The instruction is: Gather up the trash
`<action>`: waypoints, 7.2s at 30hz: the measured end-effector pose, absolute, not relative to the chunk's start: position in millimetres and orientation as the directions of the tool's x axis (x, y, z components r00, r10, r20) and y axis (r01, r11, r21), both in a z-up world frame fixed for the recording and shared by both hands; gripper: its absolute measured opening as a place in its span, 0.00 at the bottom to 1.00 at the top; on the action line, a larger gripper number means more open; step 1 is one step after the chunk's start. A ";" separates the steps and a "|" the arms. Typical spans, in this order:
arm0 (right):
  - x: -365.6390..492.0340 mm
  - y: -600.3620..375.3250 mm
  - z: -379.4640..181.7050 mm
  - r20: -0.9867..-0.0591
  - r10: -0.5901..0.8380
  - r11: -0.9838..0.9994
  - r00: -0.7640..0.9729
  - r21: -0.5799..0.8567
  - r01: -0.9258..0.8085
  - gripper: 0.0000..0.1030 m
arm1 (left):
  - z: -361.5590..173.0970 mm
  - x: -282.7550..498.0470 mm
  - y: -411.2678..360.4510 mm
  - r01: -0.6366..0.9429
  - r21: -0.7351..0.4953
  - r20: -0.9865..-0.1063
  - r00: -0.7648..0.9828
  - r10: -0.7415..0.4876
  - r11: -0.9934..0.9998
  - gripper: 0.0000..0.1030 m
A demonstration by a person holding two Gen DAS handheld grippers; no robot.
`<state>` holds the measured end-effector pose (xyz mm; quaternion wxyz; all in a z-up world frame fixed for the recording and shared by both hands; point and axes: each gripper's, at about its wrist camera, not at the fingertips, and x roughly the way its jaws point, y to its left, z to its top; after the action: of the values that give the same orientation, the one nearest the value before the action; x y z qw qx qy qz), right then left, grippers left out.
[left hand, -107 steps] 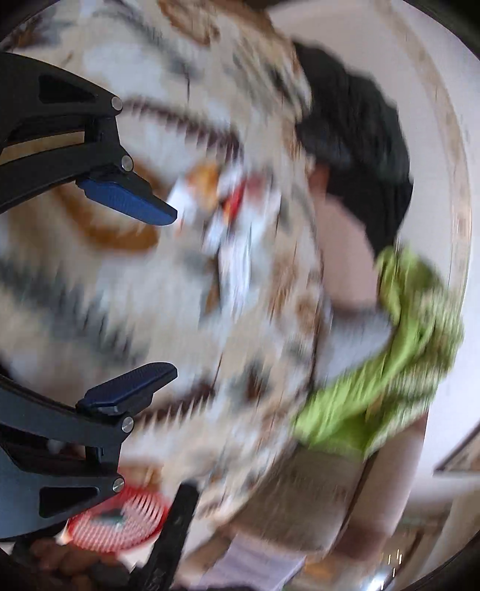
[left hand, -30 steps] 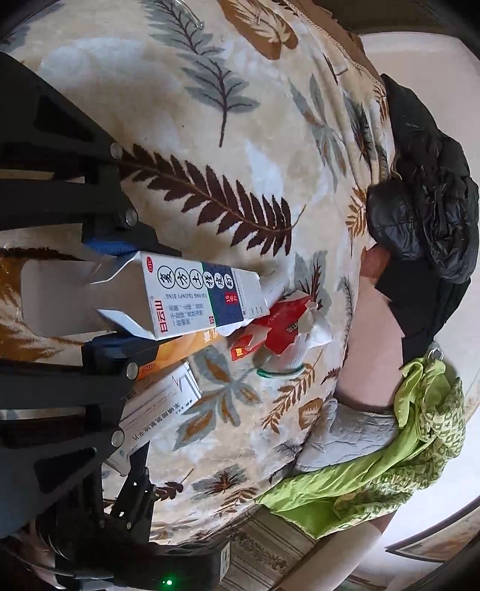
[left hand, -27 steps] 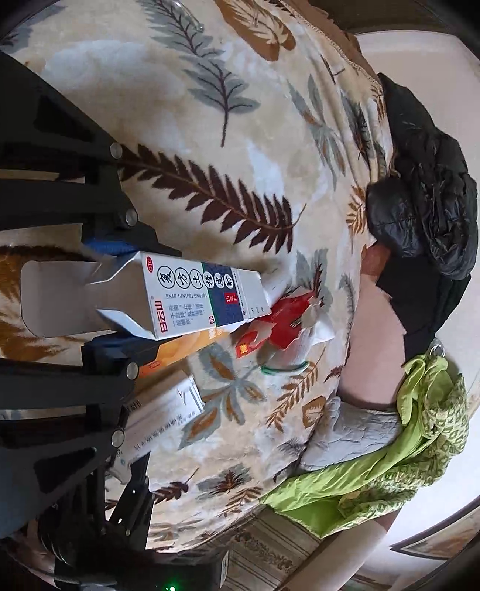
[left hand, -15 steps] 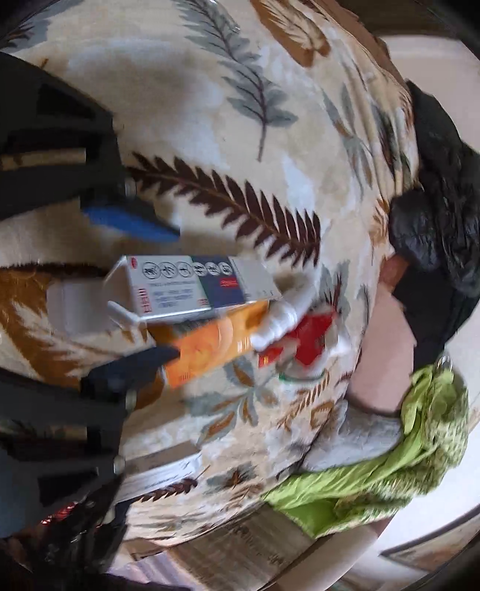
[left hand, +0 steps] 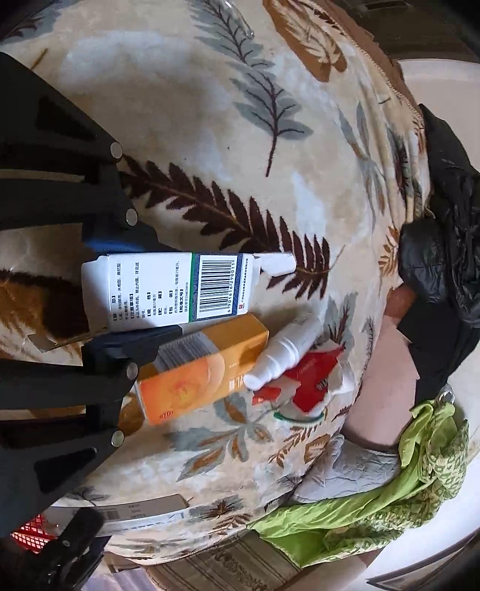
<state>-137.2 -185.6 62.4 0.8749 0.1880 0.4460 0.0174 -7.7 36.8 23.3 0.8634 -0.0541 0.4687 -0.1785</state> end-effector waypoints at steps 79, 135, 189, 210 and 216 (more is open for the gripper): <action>-205.5 -216.5 98.5 -0.626 0.066 0.900 0.777 0.373 0.224 0.51 | 84.1 -145.5 -18.5 0.486 -0.132 -0.597 0.657 -0.461 0.864 0.31; -460.9 -415.4 87.4 -0.641 -0.148 0.610 0.753 0.540 0.580 0.53 | 114.2 -288.6 -227.5 0.874 -0.233 -0.686 0.164 -0.709 0.427 0.64; -218.1 -243.0 86.8 -0.642 0.113 0.847 0.758 0.462 0.265 0.53 | 20.3 -9.6 -15.0 0.204 -0.157 -0.814 0.528 -0.244 0.966 0.48; -47.3 -110.4 93.5 -0.667 0.252 0.949 0.701 0.311 -0.045 0.53 | 72.0 -26.1 99.1 0.088 -0.176 -0.695 0.695 -0.187 0.980 0.48; 13.6 -76.8 69.7 -0.702 0.195 0.973 0.685 0.226 -0.045 0.53 | 68.3 -17.4 113.0 0.072 -0.196 -0.707 0.681 -0.192 0.978 0.48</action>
<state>13.6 -76.8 69.7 0.9128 0.0958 0.3914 0.0657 -17.4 113.0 68.3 0.9136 -0.0762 0.3930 -0.0721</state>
